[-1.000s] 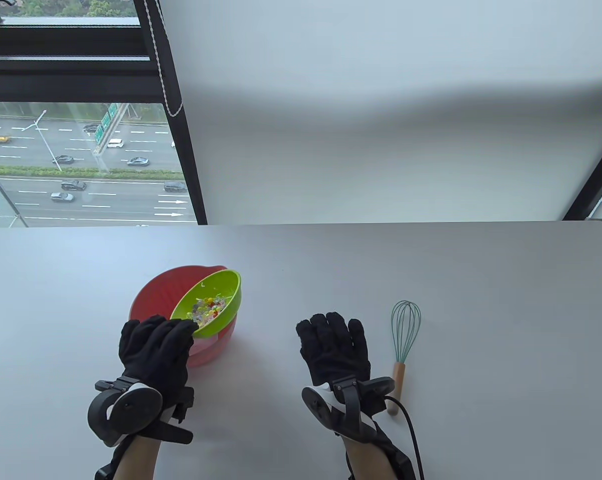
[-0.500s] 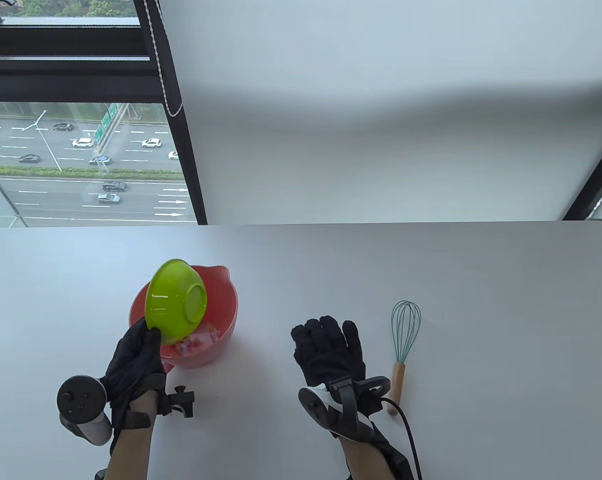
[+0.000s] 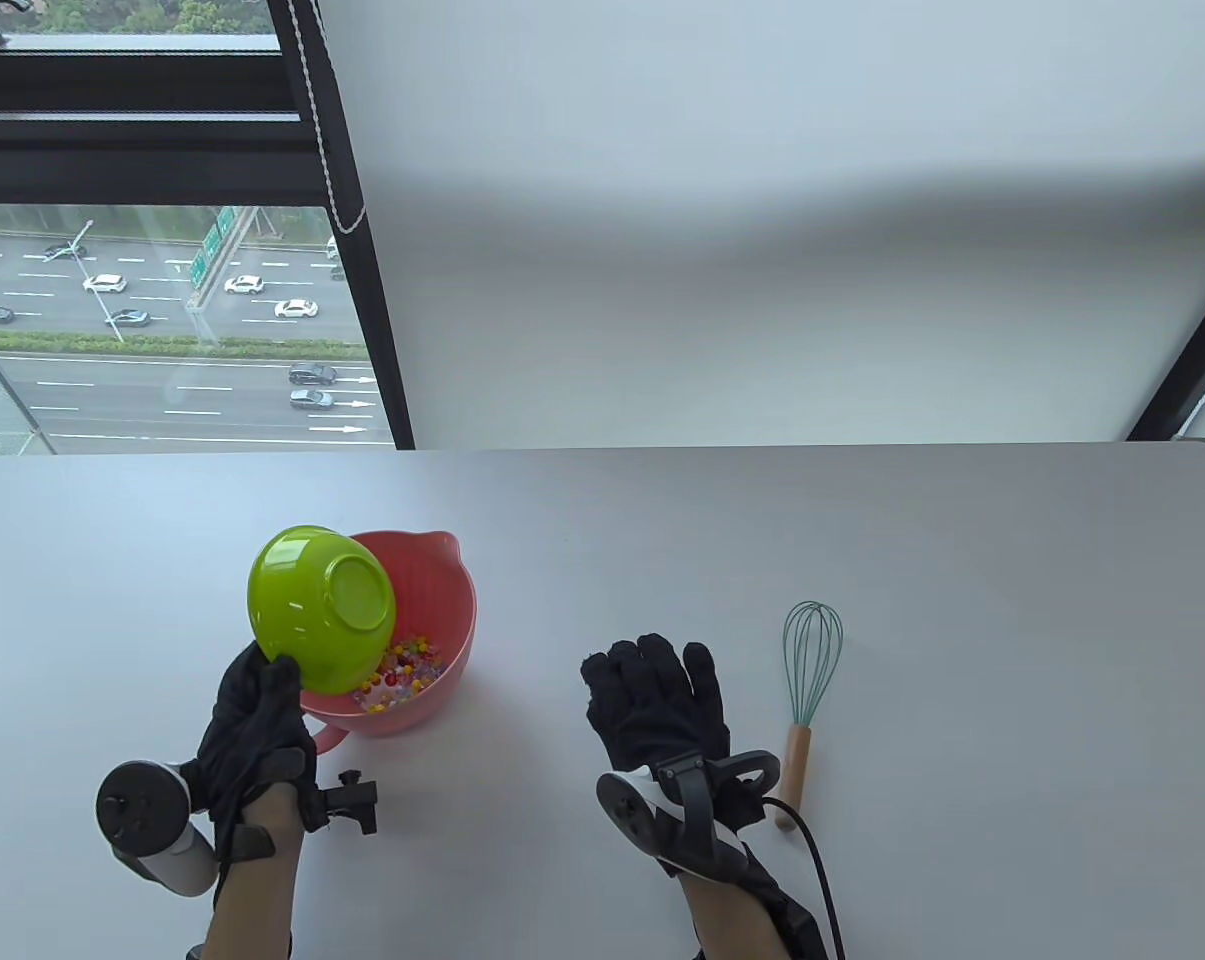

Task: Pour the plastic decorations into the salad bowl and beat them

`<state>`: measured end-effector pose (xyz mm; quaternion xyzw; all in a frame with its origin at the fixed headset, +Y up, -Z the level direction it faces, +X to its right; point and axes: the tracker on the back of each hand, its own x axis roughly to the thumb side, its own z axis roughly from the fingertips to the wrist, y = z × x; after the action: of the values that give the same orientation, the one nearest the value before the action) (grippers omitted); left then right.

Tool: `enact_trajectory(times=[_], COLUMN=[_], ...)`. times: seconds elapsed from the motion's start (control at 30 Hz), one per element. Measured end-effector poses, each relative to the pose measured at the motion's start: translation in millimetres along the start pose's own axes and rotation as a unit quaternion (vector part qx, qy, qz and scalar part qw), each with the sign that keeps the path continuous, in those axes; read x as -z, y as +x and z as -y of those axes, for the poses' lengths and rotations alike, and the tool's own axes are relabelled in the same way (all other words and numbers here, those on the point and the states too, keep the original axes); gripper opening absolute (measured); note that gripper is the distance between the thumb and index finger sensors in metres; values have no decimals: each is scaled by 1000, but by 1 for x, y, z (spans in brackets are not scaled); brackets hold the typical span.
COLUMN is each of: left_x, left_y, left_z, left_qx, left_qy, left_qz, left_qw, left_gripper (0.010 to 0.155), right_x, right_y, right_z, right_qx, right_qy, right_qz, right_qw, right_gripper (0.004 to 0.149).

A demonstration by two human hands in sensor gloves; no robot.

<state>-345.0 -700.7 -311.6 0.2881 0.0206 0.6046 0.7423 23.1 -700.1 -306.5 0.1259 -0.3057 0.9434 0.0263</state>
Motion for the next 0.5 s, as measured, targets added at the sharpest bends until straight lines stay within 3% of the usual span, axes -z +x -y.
enact_trajectory(times=[0.3,0.37,0.5], left_x=[-6,-9,-16], left_y=[20,27,40], left_z=[-5,-8,-15], left_qx=[92,141,267], left_qy=[34,51,92], left_qz=[94,131,194], left_qw=[991,980,939], left_gripper=[45,44,43], right_x=[0,0,0], right_y=[0,-1,-2], right_z=[0,0,-1], right_qx=[1,1,3], right_qy=[0,0,1], right_qz=[-1,-2,-3], right_qw=[1000,1000,1000], right_gripper=[50,50,50])
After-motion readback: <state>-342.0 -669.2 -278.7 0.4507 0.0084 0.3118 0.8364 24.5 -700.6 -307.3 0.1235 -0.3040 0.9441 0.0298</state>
